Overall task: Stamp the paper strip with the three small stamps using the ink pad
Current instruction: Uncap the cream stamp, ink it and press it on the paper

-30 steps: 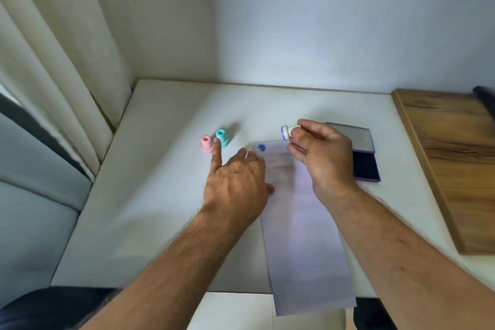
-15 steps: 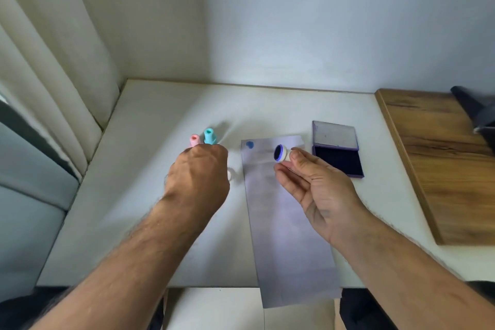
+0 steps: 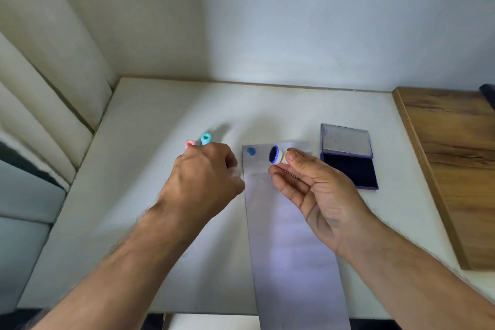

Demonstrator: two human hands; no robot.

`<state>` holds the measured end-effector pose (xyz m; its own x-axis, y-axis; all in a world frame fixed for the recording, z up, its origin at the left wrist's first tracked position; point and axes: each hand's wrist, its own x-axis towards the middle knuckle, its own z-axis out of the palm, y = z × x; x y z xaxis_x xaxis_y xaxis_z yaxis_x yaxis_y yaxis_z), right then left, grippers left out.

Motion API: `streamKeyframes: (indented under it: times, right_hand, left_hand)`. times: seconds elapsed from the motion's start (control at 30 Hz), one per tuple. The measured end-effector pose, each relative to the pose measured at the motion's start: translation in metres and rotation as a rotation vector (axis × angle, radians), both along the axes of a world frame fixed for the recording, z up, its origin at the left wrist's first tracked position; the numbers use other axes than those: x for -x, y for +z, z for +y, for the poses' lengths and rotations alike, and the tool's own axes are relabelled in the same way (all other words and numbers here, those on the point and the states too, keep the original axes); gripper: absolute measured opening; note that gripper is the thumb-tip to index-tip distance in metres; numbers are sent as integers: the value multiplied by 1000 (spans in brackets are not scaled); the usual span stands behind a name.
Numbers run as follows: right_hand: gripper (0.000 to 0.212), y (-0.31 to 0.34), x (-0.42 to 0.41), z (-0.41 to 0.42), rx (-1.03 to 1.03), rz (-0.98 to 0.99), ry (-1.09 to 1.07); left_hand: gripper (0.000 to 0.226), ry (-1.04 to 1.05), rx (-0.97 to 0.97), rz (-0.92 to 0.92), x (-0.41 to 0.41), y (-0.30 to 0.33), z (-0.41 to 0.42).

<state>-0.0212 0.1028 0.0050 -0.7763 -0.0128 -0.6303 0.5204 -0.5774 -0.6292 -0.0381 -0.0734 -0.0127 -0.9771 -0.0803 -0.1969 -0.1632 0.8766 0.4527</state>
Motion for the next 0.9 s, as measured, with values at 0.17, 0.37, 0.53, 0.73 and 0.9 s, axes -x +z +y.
streamKeyframes:
  times: [0.17, 0.37, 0.53, 0.73, 0.9]
  right_hand:
    - [5, 9, 4, 2, 48, 37, -1]
    - [18, 13, 7, 1, 81, 85, -15]
    - [17, 13, 6, 1, -46, 155, 78]
    - [27, 8, 5, -1, -102, 216, 141]
    - [30, 5, 6, -1, -194, 228, 156]
  left_hand:
    - [25, 94, -558, -75, 5, 19, 8]
    - [17, 368, -1204, -176, 6, 22, 12]
    - [12, 475, -1466, -200, 7, 27, 15]
    - [15, 435, -1485, -248, 5, 29, 19]
    - [21, 416, -1489, -307, 5, 29, 21]
